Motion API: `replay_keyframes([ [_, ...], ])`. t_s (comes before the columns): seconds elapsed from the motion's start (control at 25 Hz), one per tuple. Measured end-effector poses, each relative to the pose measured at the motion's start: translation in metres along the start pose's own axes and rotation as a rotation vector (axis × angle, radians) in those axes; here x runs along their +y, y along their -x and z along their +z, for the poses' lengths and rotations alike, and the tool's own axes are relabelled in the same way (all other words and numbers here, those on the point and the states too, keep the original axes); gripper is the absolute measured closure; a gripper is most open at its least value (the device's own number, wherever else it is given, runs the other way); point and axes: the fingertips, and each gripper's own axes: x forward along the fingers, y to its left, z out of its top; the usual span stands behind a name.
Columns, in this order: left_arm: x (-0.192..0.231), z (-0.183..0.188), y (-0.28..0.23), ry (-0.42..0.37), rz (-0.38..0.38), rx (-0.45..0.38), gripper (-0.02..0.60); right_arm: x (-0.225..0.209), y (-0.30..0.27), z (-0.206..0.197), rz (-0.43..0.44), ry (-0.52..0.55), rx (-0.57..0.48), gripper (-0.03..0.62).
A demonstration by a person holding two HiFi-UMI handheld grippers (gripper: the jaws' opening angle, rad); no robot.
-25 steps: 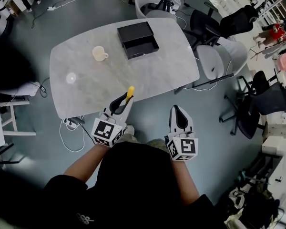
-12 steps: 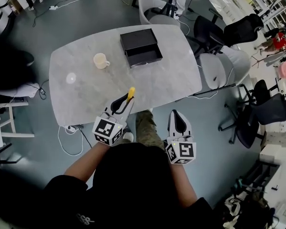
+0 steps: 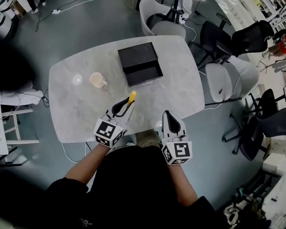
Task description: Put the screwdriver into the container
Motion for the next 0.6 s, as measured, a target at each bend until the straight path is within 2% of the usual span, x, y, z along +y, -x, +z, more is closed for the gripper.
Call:
replay_keyframes([
  [0.24,0.037,0.0,-0.074,-0.062,0.023,0.104,0.495,-0.039,-0.055,0.011,0.024,-0.005,0.036,0.582],
  [0.6,0.068,-0.039,-0.176,-0.188,-0.024,0.279,0.495,-0.087,-0.117,0.007,0.108,-0.018,0.107,0.582],
])
